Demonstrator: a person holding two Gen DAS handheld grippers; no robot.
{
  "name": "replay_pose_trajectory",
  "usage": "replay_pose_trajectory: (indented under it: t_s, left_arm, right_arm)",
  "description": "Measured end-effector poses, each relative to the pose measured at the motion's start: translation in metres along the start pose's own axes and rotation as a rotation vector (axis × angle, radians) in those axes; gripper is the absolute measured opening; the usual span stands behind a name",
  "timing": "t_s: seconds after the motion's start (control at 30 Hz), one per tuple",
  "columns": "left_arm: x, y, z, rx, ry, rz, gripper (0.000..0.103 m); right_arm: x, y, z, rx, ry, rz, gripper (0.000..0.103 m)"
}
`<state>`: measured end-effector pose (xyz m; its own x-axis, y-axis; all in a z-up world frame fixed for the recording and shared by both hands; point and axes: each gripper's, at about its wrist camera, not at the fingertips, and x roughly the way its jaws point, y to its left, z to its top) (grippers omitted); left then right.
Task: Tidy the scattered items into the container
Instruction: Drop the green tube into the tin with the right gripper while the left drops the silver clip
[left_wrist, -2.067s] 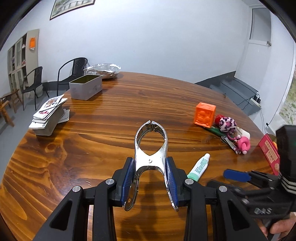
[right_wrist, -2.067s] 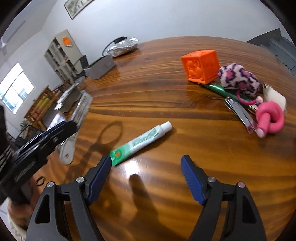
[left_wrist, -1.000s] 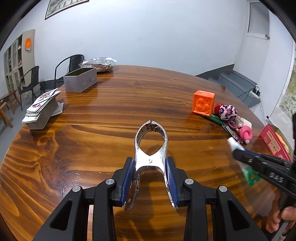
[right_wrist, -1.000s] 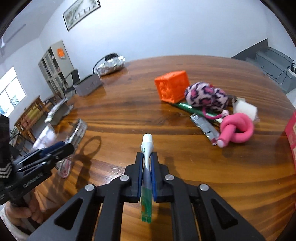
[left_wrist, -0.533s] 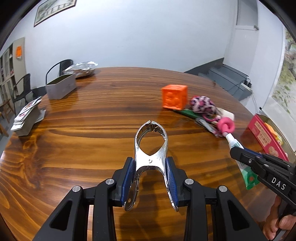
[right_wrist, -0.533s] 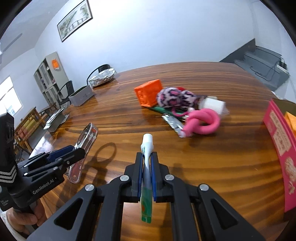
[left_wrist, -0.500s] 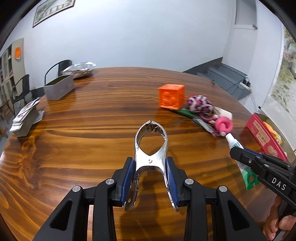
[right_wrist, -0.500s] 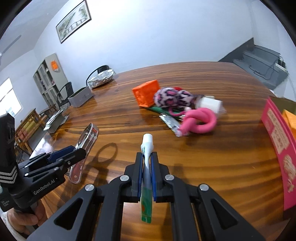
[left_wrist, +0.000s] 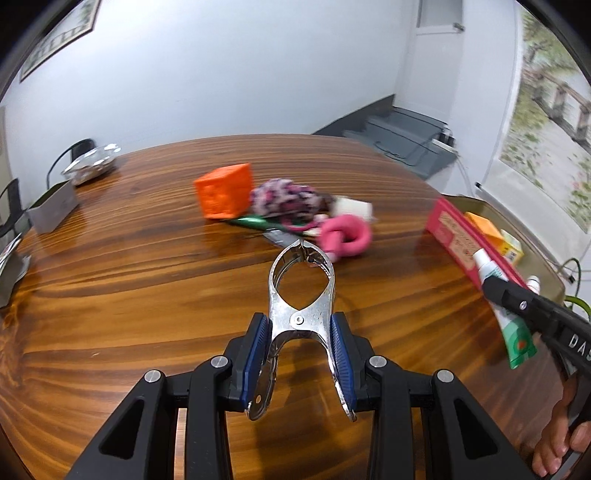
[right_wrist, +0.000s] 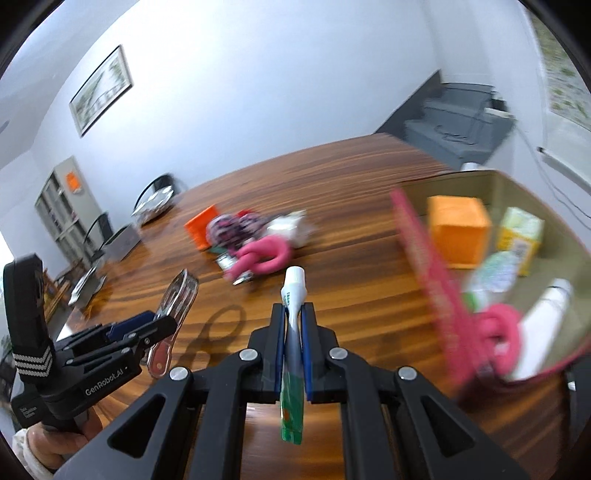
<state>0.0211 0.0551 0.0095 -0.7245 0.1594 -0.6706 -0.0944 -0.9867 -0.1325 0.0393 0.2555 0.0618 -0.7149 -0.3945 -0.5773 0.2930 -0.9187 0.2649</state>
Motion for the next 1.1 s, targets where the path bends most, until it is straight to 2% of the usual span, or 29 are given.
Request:
replay_pose_trajectory:
  t_s: [0.3, 0.5, 0.67, 0.77, 0.83, 0.9, 1.1]
  left_arm:
    - [0.006, -0.076, 0.021, 0.089, -0.004, -0.126, 0.037]
    - [0.007, -0.122, 0.040, 0.140, -0.014, -0.214, 0.037]
    - [0.011, -0.149, 0.052, 0.167, -0.020, -0.244, 0.037]
    - [0.016, -0.163, 0.059, 0.180, -0.020, -0.258, 0.037]
    - [0.019, -0.171, 0.062, 0.188, -0.020, -0.262, 0.037]
    - [0.025, -0.178, 0.066, 0.193, -0.014, -0.267, 0.037]
    - [0.036, -0.207, 0.076, 0.224, -0.016, -0.312, 0.037]
  right_arm:
    - [-0.057, -0.076, 0.020, 0.090, -0.121, -0.168, 0.009]
    - [-0.063, -0.120, 0.032, 0.146, -0.121, -0.247, 0.009]
    - [-0.057, -0.144, 0.035, 0.207, -0.111, -0.293, 0.010]
    - [-0.054, -0.157, 0.033, 0.246, -0.096, -0.272, 0.025]
    - [-0.056, -0.161, 0.030, 0.256, -0.104, -0.274, 0.049]
    - [-0.061, -0.163, 0.028, 0.260, -0.126, -0.291, 0.062]
    - [-0.068, -0.164, 0.026, 0.250, -0.156, -0.309, 0.063]
